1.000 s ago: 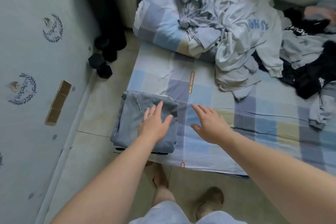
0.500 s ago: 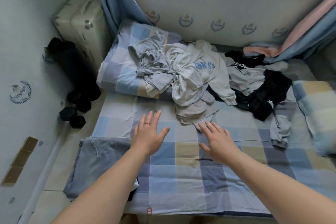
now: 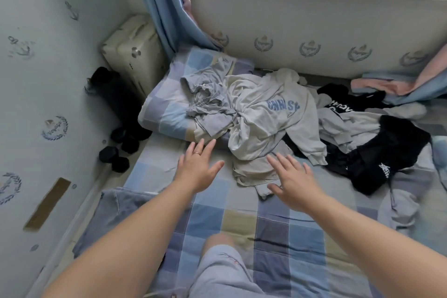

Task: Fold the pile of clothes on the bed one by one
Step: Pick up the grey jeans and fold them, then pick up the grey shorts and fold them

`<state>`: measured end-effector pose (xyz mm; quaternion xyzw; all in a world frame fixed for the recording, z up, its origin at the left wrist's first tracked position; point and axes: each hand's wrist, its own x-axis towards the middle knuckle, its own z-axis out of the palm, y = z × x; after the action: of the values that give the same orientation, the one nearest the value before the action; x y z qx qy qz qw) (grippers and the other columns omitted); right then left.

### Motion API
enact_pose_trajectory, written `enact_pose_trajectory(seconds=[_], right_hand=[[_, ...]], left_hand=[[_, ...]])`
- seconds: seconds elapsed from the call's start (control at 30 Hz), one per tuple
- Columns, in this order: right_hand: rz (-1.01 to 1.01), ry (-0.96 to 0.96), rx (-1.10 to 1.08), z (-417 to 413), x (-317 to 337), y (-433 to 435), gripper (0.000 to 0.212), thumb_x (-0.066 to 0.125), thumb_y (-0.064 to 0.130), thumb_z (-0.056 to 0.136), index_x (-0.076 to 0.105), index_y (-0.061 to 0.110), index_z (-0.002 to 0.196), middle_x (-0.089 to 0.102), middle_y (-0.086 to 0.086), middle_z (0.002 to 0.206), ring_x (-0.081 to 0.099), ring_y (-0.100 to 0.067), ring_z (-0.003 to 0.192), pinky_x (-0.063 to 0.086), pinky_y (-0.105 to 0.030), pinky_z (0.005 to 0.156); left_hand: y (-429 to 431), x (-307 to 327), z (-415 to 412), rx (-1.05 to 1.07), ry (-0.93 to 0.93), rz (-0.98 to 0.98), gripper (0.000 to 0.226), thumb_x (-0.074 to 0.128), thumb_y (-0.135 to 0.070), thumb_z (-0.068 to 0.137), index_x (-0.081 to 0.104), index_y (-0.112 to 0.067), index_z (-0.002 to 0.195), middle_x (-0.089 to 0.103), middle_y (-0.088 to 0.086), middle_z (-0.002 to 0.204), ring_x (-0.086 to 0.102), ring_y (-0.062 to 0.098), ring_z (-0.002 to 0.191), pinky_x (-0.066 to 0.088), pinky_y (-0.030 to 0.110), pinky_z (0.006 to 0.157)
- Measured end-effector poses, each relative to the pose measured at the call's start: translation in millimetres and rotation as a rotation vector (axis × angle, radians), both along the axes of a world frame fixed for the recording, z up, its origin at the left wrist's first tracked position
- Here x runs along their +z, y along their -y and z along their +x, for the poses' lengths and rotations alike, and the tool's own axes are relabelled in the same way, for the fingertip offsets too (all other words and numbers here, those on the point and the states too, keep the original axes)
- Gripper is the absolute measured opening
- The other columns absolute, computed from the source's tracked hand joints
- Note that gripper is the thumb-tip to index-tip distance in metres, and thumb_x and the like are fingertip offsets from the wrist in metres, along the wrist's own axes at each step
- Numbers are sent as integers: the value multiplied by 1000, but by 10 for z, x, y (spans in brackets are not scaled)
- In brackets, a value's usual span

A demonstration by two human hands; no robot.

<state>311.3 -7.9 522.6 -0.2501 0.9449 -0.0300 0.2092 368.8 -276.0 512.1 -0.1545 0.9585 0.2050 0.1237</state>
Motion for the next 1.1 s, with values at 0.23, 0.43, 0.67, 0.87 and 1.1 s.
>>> enact_pose_trajectory(seconds=[0.23, 0.43, 0.67, 0.87, 1.1], right_hand=[[-56, -41, -6, -907, -531, 485, 75, 39, 54, 102, -8, 39, 159, -6, 7, 169, -6, -22, 155, 3, -52, 123], [-31, -6, -95, -2060, -1759, 1338, 75, 39, 53, 102, -7, 36, 159, -6, 7, 169, -6, -23, 155, 2, -53, 123], [-24, 142, -121, -2807, -2917, 2274, 78, 46, 50, 100, -1, 33, 160, 0, 6, 169, 1, -24, 155, 11, -50, 123], [2, 247, -39, -3175, -3623, 2770, 93, 62, 46, 92, -2, 39, 159, -5, 10, 168, 2, -23, 155, 20, -54, 121], [-34, 282, -51, -3504, -4064, 2946, 64, 55, 48, 98, 25, 42, 154, 9, 8, 168, 25, -19, 150, 33, -55, 113]], left_hand=[[392, -724, -947, -46, 38, -31, 70, 39, -62, 100, 10, -40, 160, 5, -4, 170, -1, 22, 156, 11, 50, 123], [1205, -2118, -2144, -136, 180, -54, 72, 41, -62, 99, 7, -41, 159, 3, -2, 170, -3, 23, 156, 12, 51, 124], [1836, -3199, -3198, -263, 239, -130, 104, 71, -59, 83, 2, -40, 158, -10, -1, 169, -4, 30, 155, 15, 49, 124], [1958, -3744, -3463, -306, 165, -65, 62, 46, -58, 99, 20, -50, 155, 13, -1, 169, 16, 32, 153, 21, 47, 122], [2031, -4005, -3569, -324, 293, 27, 49, 46, -44, 103, 35, -48, 150, 20, -1, 167, 18, 34, 152, 18, 49, 123]])
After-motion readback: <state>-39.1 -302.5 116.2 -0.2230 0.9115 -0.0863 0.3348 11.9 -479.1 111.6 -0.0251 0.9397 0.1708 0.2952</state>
